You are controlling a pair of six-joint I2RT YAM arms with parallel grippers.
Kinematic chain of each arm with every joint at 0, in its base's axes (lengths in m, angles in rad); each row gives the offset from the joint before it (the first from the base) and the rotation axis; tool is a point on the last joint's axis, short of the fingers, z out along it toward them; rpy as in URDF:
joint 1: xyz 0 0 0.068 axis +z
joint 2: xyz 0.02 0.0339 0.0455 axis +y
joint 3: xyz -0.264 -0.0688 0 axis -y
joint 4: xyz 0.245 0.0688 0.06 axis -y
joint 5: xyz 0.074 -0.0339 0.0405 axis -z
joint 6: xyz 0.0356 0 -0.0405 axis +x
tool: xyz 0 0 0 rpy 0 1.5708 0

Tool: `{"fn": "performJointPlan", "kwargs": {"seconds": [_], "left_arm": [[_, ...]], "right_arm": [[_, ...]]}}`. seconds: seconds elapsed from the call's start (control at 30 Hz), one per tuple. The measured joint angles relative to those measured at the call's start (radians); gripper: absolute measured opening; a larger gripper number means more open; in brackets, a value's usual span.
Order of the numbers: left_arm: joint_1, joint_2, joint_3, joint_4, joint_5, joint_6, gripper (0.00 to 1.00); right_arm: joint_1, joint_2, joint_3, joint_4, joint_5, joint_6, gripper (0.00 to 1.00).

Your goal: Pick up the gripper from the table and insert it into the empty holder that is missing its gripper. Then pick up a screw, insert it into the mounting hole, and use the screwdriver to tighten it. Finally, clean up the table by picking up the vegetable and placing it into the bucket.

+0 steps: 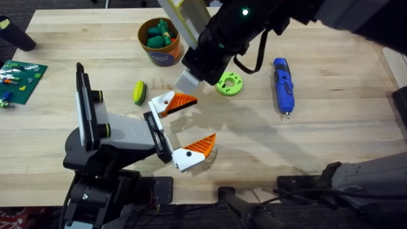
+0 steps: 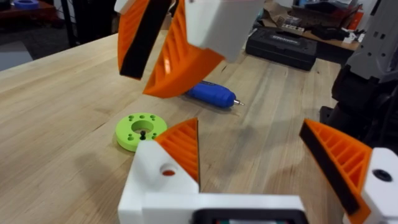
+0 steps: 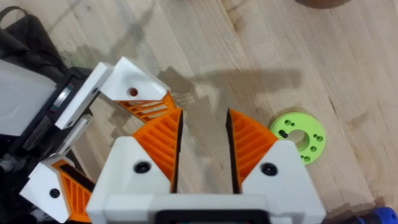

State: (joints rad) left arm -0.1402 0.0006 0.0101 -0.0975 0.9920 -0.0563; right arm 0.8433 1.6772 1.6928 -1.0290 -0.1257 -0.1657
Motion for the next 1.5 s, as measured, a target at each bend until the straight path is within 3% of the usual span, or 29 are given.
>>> {"fn": "performJointPlan", "kwargs": {"seconds": [0.53, 0.83, 0.97, 1.17, 1.2, 1.5], "left_arm": [[0.000, 0.000, 0.000, 0.002, 0.001, 0.000, 0.983], [0.000, 0.000, 0.000, 0.002, 0.003, 0.000, 0.983], [0.000, 0.000, 0.000, 0.002, 0.003, 0.000, 0.983], [0.000, 0.000, 0.000, 0.002, 0.003, 0.000, 0.983], [0.000, 0.000, 0.000, 0.002, 0.003, 0.000, 0.983], [0.000, 0.000, 0.000, 0.002, 0.003, 0.000, 0.983]], "right_arm": [[-0.007, 0.000, 0.000, -0.011, -0.002, 0.001, 0.420], [-0.144, 0.000, -0.014, -0.023, -0.002, 0.085, 0.420], [-0.191, 0.000, -0.085, -0.010, -0.002, 0.123, 0.420], [-0.193, 0.004, -0.249, 0.105, 0.022, 0.199, 0.420], [-0.193, 0.006, -0.326, 0.178, 0.066, 0.234, 0.420], [-0.193, 0.019, -0.379, 0.306, 0.110, 0.248, 0.420]]}}
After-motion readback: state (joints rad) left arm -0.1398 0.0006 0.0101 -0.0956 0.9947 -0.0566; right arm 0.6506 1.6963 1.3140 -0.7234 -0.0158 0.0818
